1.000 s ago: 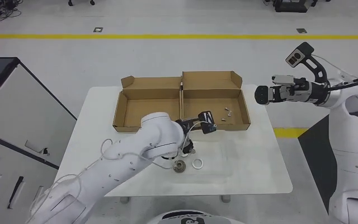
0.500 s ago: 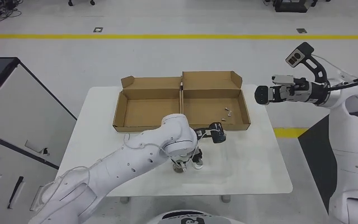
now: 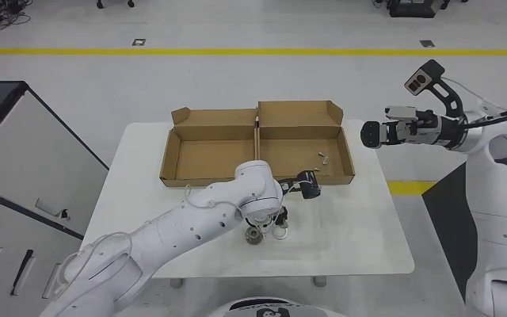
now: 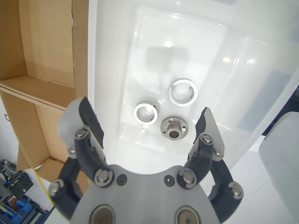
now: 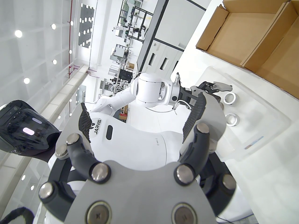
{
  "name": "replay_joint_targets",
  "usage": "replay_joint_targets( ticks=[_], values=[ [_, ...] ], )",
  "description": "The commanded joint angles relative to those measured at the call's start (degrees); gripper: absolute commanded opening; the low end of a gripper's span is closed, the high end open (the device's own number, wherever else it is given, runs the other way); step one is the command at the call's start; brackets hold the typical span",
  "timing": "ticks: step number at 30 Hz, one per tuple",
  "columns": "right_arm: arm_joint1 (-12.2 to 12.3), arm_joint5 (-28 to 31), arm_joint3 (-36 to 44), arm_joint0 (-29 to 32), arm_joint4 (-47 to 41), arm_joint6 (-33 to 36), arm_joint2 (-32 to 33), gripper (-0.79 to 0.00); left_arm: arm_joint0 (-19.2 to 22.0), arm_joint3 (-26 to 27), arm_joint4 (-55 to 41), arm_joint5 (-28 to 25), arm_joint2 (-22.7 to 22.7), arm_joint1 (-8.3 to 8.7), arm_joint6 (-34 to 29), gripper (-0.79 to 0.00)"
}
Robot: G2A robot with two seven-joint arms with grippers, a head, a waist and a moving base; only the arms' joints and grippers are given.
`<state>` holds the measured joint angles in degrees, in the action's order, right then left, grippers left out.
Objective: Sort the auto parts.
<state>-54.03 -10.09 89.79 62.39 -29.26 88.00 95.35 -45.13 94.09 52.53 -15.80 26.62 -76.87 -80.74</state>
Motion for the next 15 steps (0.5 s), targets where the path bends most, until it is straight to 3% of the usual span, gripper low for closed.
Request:
replay_joint_targets(
  ticks=[1,11,15],
  values=[
    [0.0,0.0,0.0,0.0,0.0,0.0,0.0,0.0,0.0,0.0,0.01,0.0,0.0,0.0,0.0,0.0],
    [0.0,0.0,0.0,0.0,0.0,0.0,0.0,0.0,-0.22,0.45,1.1,-0.81,-0.45,-0.02,0.61,0.0],
    [0.0,0.0,0.0,0.0,0.0,0.0,0.0,0.0,0.72,1.7,0.04,-1.32,-1.29,-0.54,-2.75,0.0]
  ],
)
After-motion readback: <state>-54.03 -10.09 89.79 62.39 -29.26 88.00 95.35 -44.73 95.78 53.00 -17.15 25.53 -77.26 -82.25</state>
